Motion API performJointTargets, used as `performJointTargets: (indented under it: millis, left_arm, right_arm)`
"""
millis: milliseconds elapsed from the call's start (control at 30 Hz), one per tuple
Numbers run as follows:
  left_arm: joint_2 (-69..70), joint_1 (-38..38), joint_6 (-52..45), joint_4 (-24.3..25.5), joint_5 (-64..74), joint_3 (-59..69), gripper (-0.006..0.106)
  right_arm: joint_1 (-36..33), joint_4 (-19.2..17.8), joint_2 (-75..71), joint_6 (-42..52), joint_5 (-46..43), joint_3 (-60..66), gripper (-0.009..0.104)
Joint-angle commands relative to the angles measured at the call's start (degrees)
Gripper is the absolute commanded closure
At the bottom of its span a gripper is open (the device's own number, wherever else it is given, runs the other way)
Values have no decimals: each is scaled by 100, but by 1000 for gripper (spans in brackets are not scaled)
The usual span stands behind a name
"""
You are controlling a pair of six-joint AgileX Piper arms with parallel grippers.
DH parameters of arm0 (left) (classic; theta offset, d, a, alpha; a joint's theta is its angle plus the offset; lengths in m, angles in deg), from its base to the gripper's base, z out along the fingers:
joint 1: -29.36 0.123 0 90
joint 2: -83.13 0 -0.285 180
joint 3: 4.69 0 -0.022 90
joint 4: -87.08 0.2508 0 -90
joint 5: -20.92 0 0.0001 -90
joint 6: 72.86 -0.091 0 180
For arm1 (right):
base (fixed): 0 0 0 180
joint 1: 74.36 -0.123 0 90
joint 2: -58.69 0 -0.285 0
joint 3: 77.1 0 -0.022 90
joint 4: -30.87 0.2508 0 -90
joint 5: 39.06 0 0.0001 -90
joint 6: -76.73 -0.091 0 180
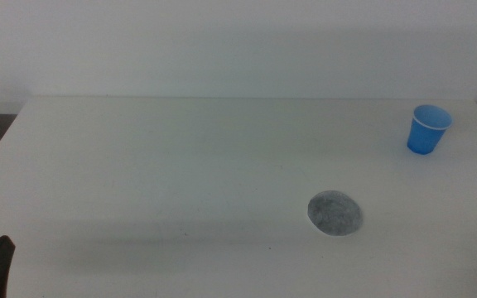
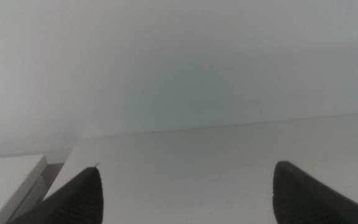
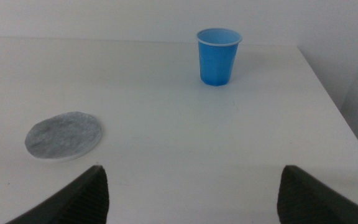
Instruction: Place an empty cup on a cup mat.
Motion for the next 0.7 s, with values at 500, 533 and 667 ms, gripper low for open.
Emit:
performJointTargets:
  millis: [500,533,667]
  left_arm:
    - [21,-16,16,-39,-30,-2,7]
    - [21,-16,16,-39,-30,-2,7]
    - [21,-16,16,-39,-30,-2,7]
  right_arm:
    - [45,38,-27,45,-1379,22,2]
    - [45,38,-27,45,-1413,22,2]
    - [45,66,-27,45,-1281,22,2]
